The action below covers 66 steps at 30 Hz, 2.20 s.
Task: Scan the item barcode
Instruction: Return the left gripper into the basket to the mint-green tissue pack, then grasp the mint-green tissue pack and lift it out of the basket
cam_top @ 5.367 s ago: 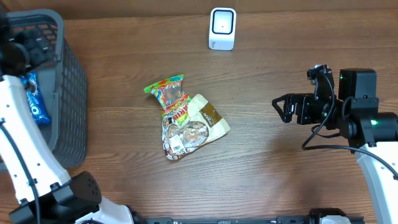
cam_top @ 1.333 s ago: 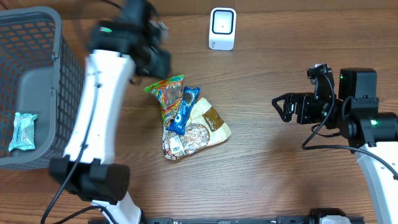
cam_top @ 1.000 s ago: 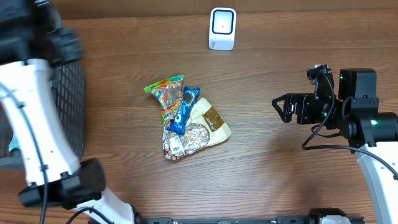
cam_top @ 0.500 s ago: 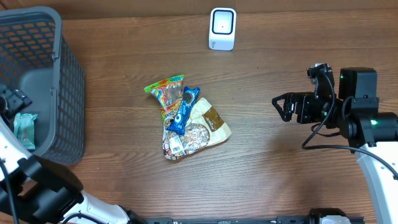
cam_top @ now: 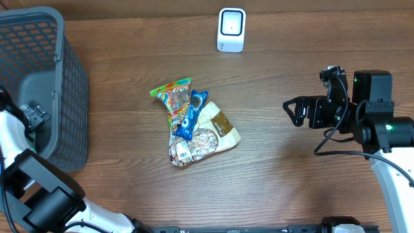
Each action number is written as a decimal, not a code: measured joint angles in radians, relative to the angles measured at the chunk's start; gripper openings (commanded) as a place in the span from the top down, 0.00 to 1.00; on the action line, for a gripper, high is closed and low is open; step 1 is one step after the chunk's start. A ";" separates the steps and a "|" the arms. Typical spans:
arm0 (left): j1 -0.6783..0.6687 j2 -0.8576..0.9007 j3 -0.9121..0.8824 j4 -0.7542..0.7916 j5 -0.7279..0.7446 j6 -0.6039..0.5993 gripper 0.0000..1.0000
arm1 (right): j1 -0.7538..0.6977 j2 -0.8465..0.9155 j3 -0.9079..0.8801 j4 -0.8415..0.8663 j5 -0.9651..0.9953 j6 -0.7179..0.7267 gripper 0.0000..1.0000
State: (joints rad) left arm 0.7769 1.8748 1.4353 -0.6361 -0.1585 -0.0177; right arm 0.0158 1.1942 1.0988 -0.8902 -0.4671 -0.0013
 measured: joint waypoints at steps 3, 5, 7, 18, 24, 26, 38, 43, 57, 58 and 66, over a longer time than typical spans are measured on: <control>0.000 0.000 -0.053 0.071 0.000 0.040 0.00 | 0.000 0.000 0.000 0.000 0.000 0.001 0.00; 0.000 0.000 -0.082 0.100 0.000 0.055 0.03 | 0.000 0.000 0.000 0.000 0.000 0.001 0.00; 0.000 0.000 -0.103 0.123 0.000 0.068 0.05 | 0.000 0.000 0.000 0.000 0.000 0.001 0.00; 0.000 0.080 -0.124 0.177 -0.070 0.096 0.14 | 0.000 0.000 0.000 -0.021 0.000 0.001 0.00; 0.004 0.087 -0.123 0.189 -0.112 0.101 0.55 | 0.000 0.000 0.000 -0.026 0.000 0.000 0.00; 0.009 0.087 -0.120 0.187 -0.116 0.103 0.76 | 0.000 0.000 0.000 -0.023 0.000 0.001 0.00; -0.011 0.087 -0.063 0.059 -0.061 0.040 0.96 | 0.000 0.000 0.000 -0.020 0.000 0.001 0.00; -0.044 0.094 0.033 -0.127 0.064 0.006 0.96 | 0.000 0.000 0.000 -0.021 0.000 0.002 0.00; -0.116 0.042 0.645 -0.529 0.253 -0.036 0.91 | 0.000 0.000 0.000 -0.027 0.000 0.001 0.00; -0.119 0.027 0.666 -0.527 0.251 -0.036 0.80 | 0.000 0.000 0.000 -0.027 0.000 0.001 0.00; -0.129 0.002 0.678 -0.558 0.237 -0.055 0.39 | 0.000 0.000 0.000 -0.018 0.000 0.001 0.00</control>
State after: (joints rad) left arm 0.6476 1.8763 2.1128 -1.1942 0.0784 -0.0727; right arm 0.0158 1.1942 1.0988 -0.9077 -0.4671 -0.0006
